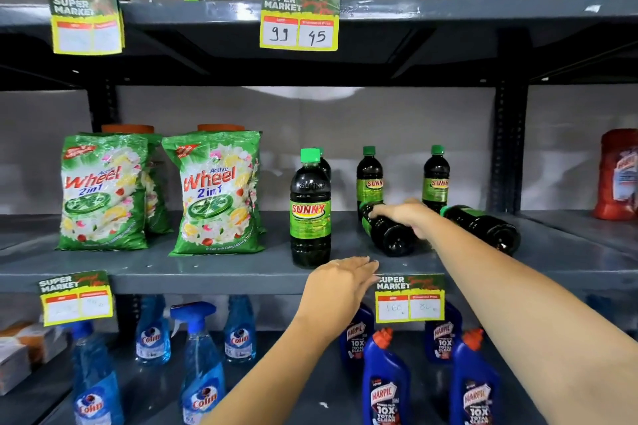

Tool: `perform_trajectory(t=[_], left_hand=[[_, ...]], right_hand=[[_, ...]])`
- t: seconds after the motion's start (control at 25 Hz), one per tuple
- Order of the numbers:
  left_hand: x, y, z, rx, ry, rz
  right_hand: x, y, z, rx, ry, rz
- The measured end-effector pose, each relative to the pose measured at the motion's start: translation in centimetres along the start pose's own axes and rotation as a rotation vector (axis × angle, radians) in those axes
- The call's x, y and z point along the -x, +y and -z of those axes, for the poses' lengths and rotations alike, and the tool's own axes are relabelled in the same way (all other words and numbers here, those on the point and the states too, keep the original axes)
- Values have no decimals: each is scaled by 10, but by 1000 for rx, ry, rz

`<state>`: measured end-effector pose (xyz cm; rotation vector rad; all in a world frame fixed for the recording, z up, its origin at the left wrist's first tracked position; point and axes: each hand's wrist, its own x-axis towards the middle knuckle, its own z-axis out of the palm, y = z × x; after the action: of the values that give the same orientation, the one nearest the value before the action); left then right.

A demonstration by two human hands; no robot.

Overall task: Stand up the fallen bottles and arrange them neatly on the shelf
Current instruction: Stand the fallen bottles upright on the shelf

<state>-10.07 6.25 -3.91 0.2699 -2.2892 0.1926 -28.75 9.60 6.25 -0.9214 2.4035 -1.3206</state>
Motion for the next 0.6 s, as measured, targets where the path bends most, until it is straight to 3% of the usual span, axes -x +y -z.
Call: perform_trajectory(t=[0.12,0.24,0.36,0.6], left_hand=[[1,0,-1,-13,30,-31],[2,3,0,-7,59,-28],[3,4,-1,-1,73,-24],[5,6,0,-5,111,-28]], right_hand=[[-3,1,-7,-14,256,155],[-5,7,-11,-17,336,316],[-4,18,-11,-40,322,397],[-3,17,-5,-63,140,371]])
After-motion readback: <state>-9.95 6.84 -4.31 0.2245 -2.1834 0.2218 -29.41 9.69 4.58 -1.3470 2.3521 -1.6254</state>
